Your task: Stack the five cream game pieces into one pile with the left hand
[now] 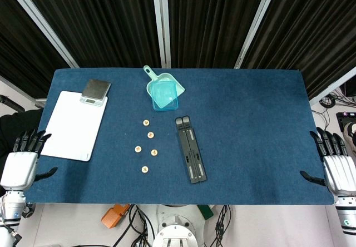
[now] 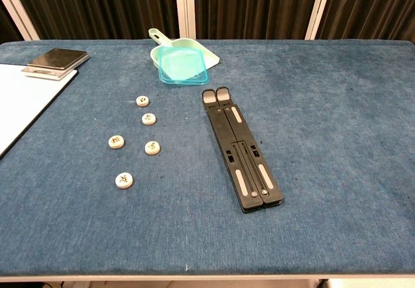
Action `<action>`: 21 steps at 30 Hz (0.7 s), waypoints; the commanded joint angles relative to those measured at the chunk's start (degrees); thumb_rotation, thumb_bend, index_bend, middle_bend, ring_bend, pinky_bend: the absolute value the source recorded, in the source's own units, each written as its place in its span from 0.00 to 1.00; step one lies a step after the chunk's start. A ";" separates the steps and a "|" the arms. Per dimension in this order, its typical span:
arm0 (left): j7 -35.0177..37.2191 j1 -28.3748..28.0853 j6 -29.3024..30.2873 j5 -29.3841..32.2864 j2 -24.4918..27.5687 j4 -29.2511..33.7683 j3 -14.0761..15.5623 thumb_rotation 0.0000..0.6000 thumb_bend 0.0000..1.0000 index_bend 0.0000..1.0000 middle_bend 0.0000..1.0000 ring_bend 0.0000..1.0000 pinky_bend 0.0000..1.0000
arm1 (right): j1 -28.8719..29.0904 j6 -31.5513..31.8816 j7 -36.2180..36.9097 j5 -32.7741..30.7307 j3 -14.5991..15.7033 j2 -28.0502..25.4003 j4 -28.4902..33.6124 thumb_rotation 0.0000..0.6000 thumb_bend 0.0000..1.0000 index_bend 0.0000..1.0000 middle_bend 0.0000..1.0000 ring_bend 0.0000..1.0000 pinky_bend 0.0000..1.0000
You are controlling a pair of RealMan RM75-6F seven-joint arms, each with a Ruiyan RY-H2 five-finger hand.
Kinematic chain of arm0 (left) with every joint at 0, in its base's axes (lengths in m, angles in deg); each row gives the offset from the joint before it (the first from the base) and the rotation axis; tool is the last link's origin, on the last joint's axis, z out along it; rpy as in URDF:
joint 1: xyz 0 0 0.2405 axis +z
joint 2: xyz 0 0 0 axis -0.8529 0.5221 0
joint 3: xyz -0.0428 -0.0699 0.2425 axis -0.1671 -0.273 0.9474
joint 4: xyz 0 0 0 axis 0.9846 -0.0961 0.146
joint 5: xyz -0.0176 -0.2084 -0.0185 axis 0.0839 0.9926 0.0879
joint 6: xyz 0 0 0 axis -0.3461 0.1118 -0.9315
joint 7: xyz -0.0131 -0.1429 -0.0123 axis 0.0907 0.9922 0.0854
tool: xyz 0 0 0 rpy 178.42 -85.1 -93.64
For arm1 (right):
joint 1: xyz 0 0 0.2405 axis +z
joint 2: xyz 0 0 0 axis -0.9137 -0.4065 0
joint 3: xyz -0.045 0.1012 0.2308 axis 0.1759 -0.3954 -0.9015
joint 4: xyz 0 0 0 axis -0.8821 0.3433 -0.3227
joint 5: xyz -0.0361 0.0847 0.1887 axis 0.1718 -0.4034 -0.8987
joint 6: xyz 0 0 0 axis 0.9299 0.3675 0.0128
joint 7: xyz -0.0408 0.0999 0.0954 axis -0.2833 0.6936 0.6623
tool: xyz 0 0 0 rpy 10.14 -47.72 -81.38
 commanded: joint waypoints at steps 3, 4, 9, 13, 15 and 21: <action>0.29 -0.89 -1.51 -0.66 -0.58 -0.26 0.40 1.00 0.06 0.15 0.12 0.03 0.01 | 0.29 -0.84 0.56 0.00 0.22 0.03 -0.17 1.00 0.05 0.00 0.00 0.00 0.01; 0.42 -1.19 -1.74 -1.02 -0.74 -0.26 0.40 1.00 0.06 0.15 0.12 0.03 0.01 | 0.30 -0.71 0.67 0.04 0.14 0.01 -0.25 1.00 0.05 0.00 0.00 0.00 0.01; 1.15 -4.38 -4.97 -4.45 -1.99 0.90 0.83 1.00 0.07 0.22 0.15 0.06 0.01 | 0.14 0.60 1.15 0.51 -0.33 -0.22 -0.58 1.00 0.05 0.00 0.00 0.00 0.01; 1.84 -8.44 -10.03 -7.22 -4.09 1.67 1.33 1.00 0.13 0.33 0.15 0.06 0.01 | -0.15 1.25 1.79 0.45 -0.49 -0.46 -0.99 1.00 0.05 0.00 0.00 0.00 0.01; 1.66 -10.38 -12.67 -8.25 -5.41 1.74 1.64 1.00 0.15 0.36 0.15 0.06 0.01 | -0.22 1.31 2.02 0.31 -0.53 -0.49 -1.18 1.00 0.05 0.00 0.00 0.00 0.01; 0.14 -16.27 -21.30 -9.62 -11.85 0.27 2.39 1.00 0.18 0.37 0.15 0.06 0.01 | -0.06 0.73 2.58 -0.10 -0.58 -0.46 -1.66 1.00 0.05 0.00 0.00 0.00 0.01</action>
